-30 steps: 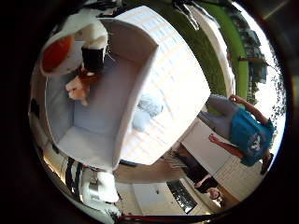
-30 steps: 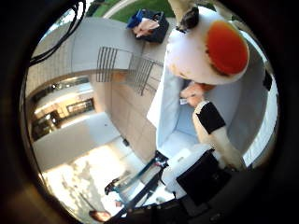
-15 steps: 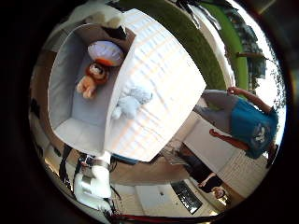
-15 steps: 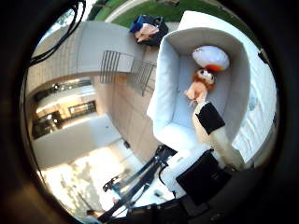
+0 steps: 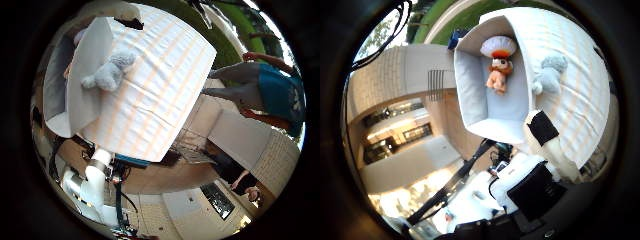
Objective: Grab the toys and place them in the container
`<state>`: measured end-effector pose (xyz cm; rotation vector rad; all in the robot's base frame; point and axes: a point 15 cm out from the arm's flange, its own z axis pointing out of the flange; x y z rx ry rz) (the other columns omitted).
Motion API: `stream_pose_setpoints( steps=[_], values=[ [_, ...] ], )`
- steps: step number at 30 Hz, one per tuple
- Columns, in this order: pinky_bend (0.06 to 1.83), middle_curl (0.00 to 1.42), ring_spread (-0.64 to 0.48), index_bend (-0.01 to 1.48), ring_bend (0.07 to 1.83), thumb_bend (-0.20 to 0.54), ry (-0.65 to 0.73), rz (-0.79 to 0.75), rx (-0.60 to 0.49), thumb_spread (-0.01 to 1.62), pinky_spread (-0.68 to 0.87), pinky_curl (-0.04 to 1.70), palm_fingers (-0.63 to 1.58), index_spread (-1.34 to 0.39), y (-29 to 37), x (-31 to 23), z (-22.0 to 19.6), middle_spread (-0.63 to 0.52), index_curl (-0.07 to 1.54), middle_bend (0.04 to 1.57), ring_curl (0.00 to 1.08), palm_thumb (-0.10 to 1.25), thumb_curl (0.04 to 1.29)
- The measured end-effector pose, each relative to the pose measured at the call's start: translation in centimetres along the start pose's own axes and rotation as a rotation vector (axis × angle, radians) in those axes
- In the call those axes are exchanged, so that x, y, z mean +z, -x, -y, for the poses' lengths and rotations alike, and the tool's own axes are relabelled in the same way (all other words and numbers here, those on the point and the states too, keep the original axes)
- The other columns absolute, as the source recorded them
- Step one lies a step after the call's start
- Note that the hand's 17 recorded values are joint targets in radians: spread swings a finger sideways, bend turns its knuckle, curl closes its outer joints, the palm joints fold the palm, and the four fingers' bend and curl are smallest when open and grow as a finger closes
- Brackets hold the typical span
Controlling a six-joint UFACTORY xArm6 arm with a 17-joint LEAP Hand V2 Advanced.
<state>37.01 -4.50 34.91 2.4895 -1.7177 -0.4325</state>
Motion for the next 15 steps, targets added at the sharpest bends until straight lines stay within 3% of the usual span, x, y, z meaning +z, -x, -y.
stream_pose_setpoints(
  steps=[9, 15],
  values=[
    [0.43, 0.32, 0.26, 0.18, 0.35, -0.017, 0.002, -0.189, -0.054, 1.15, 0.42, 0.33, 0.03, -0.28, -3.8, 3.9, 4.8, 0.04, 0.29, 0.17, 0.31, 0.8, 0.48],
    [0.41, 0.32, 0.26, 0.18, 0.33, -0.021, 0.082, -0.177, -0.096, 1.13, 0.41, 0.31, 0.04, -0.3, -3.9, 8.6, 7.6, 0.04, 0.29, 0.17, 0.31, 0.83, 0.48]
  ],
)
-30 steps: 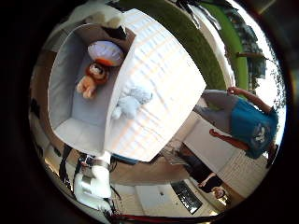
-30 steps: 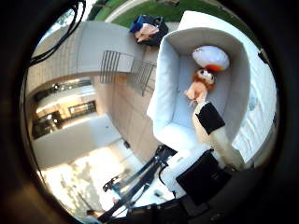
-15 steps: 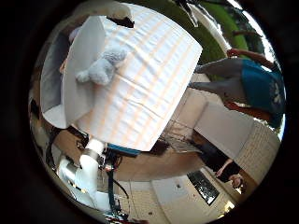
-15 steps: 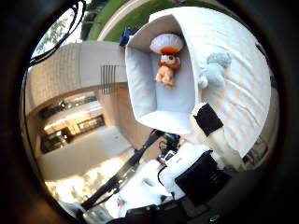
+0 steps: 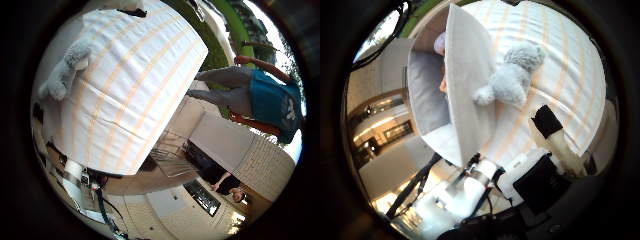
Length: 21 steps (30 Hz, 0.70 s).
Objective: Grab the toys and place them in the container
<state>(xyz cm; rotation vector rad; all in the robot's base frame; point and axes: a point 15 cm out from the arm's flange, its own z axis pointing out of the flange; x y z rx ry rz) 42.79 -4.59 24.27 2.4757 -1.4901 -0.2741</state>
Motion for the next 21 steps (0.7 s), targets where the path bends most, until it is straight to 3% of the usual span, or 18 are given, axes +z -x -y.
stream_pose_setpoints(
  steps=[12, 15, 17, 21],
  values=[
    [0.36, 0.31, 0.25, 0.19, 0.29, -0.025, 0.144, -0.03, -0.065, 1.11, 0.4, 0.29, 0.05, -0.3, 1.2, 6.8, 3.6, 0.02, 0.29, 0.17, 0.31, 0.84, 0.48],
    [0.3, 0.32, 0.24, 0.23, 0.29, -0.024, 0.134, -0.035, -0.066, 1.11, 0.4, 0.26, 0.19, -0.24, 1.1, 7.1, 4.0, 0.0, 0.31, 0.2, 0.3, 0.85, 0.48],
    [0.26, 0.36, 0.23, 0.28, 0.36, -0.024, 0.12, -0.04, -0.068, 1.11, 0.39, 0.23, 0.54, -0.25, 1.0, 7.1, 4.1, -0.03, 0.32, 0.31, 0.31, 0.85, 0.48],
    [0.27, 0.49, 0.15, 0.11, 0.76, -0.025, 0.078, -0.052, -0.069, 1.1, 0.35, 0.23, 0.95, -0.34, 0.9, 6.9, 3.1, -0.09, 0.28, 0.61, 0.44, 0.86, 0.48]
  ],
)
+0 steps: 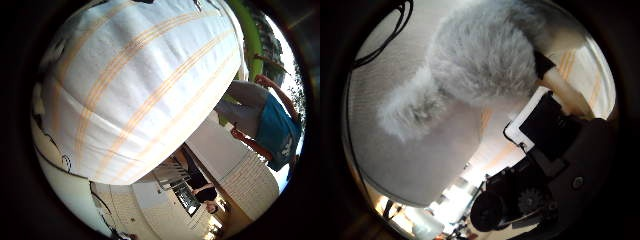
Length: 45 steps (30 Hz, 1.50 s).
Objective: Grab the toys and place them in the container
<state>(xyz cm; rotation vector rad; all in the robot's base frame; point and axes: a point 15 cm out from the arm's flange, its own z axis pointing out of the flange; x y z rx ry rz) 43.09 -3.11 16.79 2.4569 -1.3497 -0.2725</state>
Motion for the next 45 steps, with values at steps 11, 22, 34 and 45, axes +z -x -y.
stream_pose_setpoints(
  steps=[11, 22, 34, 45],
  values=[
    [1.0, 0.82, -0.02, 0.3, 1.23, 0.002, -0.06, -0.017, 0.064, 1.1, 0.34, 0.56, 1.1, -0.68, 0.3, -3.9, -6.2, -0.21, 0.21, 1.02, 0.73, 1.02, 0.55],
    [1.25, 0.99, -0.09, 0.56, 1.37, -0.018, -0.071, 0.001, 0.122, 1.14, 0.27, 0.84, 0.92, -0.93, 3.4, -10.4, -16.6, -0.24, 0.3, 1.13, 0.81, 1.01, 0.62],
    [1.35, 1.07, -0.11, 0.72, 1.45, -0.017, -0.278, 0.0, 0.027, 1.15, 0.21, 1.01, 0.83, -1.04, 11.0, -22.2, -19.0, -0.25, 0.49, 1.21, 0.84, 0.97, 0.68],
    [1.4, 1.09, -0.11, 0.72, 1.51, -0.014, -0.3, 0.079, -0.09, 1.15, 0.17, 1.07, 0.77, -1.07, 21.7, -26.7, -9.7, -0.24, 0.7, 1.27, 0.84, 0.97, 0.71]
  ],
)
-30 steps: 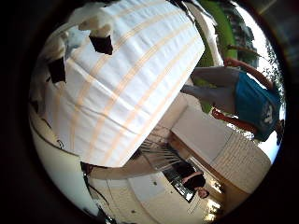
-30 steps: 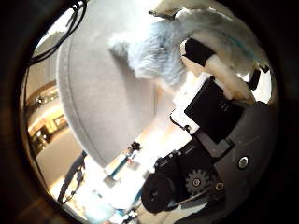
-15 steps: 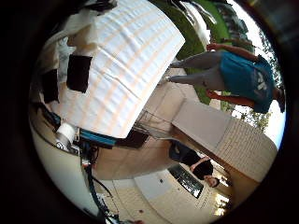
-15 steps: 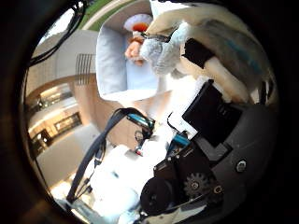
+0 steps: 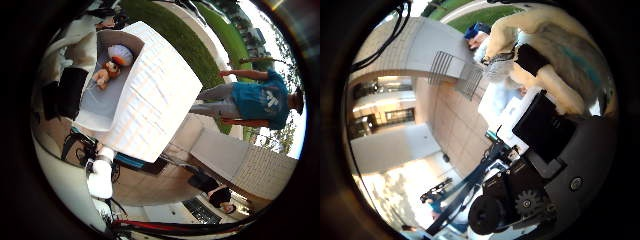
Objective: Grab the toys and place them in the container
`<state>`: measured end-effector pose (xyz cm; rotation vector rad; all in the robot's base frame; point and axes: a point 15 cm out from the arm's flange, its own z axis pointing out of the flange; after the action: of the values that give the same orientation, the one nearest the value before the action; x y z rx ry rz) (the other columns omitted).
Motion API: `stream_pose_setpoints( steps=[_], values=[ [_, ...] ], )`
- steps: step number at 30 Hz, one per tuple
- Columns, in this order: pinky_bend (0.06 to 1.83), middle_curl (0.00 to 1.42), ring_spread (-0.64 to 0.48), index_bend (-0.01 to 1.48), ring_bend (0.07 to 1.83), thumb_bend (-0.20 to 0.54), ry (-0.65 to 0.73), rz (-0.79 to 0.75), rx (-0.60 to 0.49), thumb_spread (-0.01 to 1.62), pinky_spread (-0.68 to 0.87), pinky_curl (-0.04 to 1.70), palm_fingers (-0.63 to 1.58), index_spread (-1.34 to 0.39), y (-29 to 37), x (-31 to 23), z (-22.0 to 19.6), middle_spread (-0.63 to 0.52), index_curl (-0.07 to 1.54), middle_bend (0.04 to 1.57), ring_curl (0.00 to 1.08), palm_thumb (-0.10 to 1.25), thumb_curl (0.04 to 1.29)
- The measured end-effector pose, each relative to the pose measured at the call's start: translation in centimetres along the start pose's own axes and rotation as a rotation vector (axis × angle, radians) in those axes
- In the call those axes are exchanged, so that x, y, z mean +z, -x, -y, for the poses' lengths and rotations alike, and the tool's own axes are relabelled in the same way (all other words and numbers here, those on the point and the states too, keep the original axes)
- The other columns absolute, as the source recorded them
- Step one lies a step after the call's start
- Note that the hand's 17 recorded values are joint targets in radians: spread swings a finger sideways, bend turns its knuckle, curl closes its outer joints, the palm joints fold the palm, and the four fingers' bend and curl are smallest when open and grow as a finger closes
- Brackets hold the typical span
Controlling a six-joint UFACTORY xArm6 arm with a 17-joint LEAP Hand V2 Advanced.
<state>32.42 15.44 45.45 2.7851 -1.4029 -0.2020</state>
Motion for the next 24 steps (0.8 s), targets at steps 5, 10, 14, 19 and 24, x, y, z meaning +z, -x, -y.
stream_pose_setpoints(
  steps=[5, 10, 14, 19, 24],
  values=[
    [1.39, 1.1, -0.11, 0.71, 1.55, -0.031, -0.048, -0.012, -0.009, 1.17, 0.17, 1.1, 0.69, -1.08, 0.7, 2.8, 5.4, -0.24, 0.78, 1.27, 0.84, 0.9, 0.7],
    [1.33, 1.05, -0.06, 0.7, 1.48, -0.026, -0.027, -0.01, 0.012, 1.18, 0.18, 1.07, 0.69, -1.03, 0.3, 8.4, 8.1, -0.22, 0.9, 1.22, 0.78, 0.86, 0.67],
    [1.26, 0.94, 0.0, 0.61, 1.31, -0.029, 0.023, -0.008, 0.04, 1.19, 0.23, 1.02, 0.55, -0.89, 0.0, 10.4, 7.7, -0.17, 0.94, 1.06, 0.7, 0.83, 0.64],
    [1.11, 0.67, 0.19, 0.35, 0.91, -0.025, 0.17, 0.013, 0.051, 1.18, 0.35, 0.91, -0.25, -0.6, -0.1, 12.9, 5.8, -0.04, 0.82, 0.49, 0.54, 0.81, 0.6],
    [0.93, 0.53, 0.26, 0.2, 0.65, -0.023, 0.218, 0.04, 0.087, 1.18, 0.42, 0.78, -0.23, -0.53, -1.6, 13.0, 4.5, 0.02, 0.68, 0.25, 0.39, 0.81, 0.58]
  ],
)
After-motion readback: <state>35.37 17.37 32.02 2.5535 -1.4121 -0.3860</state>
